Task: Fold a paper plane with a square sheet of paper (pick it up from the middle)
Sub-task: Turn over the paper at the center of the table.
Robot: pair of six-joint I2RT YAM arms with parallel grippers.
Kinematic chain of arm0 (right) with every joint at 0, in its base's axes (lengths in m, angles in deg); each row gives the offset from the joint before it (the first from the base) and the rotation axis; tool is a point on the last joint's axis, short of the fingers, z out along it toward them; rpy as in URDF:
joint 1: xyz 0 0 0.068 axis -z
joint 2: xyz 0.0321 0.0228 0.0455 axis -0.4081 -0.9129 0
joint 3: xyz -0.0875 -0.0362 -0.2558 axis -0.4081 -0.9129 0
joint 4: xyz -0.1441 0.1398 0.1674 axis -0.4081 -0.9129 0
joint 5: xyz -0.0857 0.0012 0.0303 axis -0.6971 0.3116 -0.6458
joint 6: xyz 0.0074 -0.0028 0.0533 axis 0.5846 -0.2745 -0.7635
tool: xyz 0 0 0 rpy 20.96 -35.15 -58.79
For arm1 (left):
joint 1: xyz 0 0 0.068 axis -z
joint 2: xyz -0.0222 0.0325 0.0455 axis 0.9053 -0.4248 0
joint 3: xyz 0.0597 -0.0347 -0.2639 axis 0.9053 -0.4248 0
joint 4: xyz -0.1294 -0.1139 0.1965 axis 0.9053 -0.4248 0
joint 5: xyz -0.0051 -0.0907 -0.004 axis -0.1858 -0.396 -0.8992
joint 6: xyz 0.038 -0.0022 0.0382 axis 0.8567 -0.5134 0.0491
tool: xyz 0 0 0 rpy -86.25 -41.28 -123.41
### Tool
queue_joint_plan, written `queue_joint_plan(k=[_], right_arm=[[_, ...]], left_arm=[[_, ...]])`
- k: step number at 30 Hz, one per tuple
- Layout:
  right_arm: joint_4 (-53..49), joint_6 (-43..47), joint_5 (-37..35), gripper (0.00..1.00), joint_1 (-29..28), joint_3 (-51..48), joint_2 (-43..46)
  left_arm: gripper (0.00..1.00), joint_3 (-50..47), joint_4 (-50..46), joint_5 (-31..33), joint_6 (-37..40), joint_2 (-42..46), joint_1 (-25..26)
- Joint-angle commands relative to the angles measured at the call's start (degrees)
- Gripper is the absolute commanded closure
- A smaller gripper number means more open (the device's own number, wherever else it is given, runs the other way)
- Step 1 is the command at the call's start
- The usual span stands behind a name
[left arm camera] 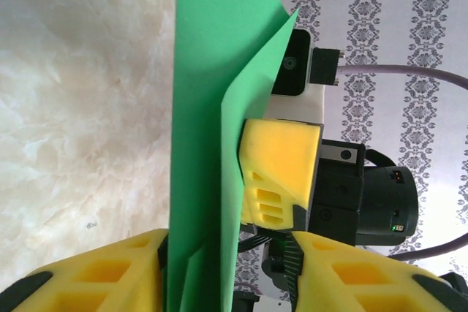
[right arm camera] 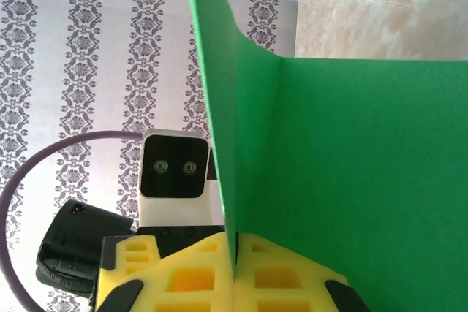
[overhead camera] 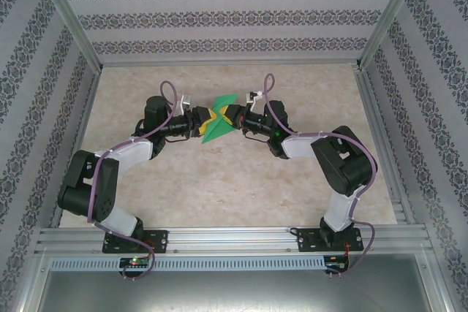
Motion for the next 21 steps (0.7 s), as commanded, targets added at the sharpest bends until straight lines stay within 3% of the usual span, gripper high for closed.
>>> queue_joint_plan(k=[1, 4, 7, 12, 17, 21], right_arm=[[2.86, -0.62, 1.69, 0.97, -0.32, 1.93, -1.18], [1.92, -0.16, 1.99, 0.93, -0.11, 1.87, -1.14], [-1.14, 1.35, 2.56, 0.84, 0.56, 1.75, -0.14], [-16.94, 12.05, -0.24, 0.56, 2.5, -0.49, 6.08], [-34.47, 24.23, -11.73, 0.31, 3.63, -2.77, 14.72], [-45.18, 31.44, -21.89, 0.14, 3.5, -3.25, 20.83]], left_arm=[[0.63, 0.35, -0.4, -0.05, 2.45, -0.06, 0.34], [0.74, 1.25, -5.59, 0.67, 6.07, 0.59, 0.36], [0.87, 2.88, -12.55, 1.26, 10.96, 1.51, 0.3], [0.92, 9.63, -40.47, 8.9, 28.41, 4.09, 0.37], [0.94, 16.19, -61.89, 24.47, 39.77, 6.21, 1.01], [0.94, 22.74, -76.13, 44.88, 45.63, 6.08, 4.79]])
